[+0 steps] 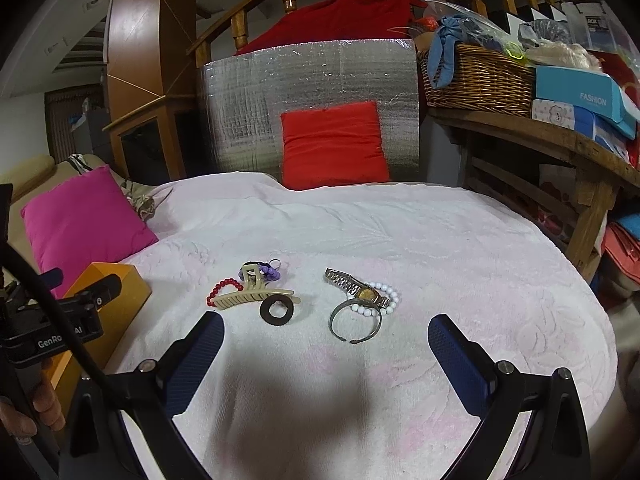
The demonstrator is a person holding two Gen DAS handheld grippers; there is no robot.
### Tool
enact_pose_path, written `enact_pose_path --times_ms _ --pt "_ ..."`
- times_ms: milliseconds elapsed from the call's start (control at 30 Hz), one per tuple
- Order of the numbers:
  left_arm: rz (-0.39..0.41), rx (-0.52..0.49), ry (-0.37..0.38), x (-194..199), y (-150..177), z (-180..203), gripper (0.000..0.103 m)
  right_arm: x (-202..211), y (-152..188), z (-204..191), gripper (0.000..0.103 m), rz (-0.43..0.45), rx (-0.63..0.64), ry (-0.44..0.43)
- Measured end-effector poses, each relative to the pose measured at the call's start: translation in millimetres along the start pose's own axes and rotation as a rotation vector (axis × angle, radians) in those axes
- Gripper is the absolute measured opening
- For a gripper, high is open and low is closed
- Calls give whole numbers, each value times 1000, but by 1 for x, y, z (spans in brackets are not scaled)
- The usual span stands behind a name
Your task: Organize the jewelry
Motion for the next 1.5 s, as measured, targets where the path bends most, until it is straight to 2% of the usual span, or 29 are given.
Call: enact_pose_path --times_ms 767,1500 --pt "-11 -19 -3 -4 3 8 103 2 -1 10 103 8 -25 -2" --pt "-14 -15 -17 -3 3 2 103 -1 0 0 103 5 -12 -7"
Point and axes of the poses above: each gripper's, at about its wrist camera, not at the fingertips, and x roughly against the way its jaws point, z to its right, y to its underside, the point moved 10 cm from there along -x, roughly the way its jaws point, and after that the axes turned 15 degrees about z, right-handed, at the moved point
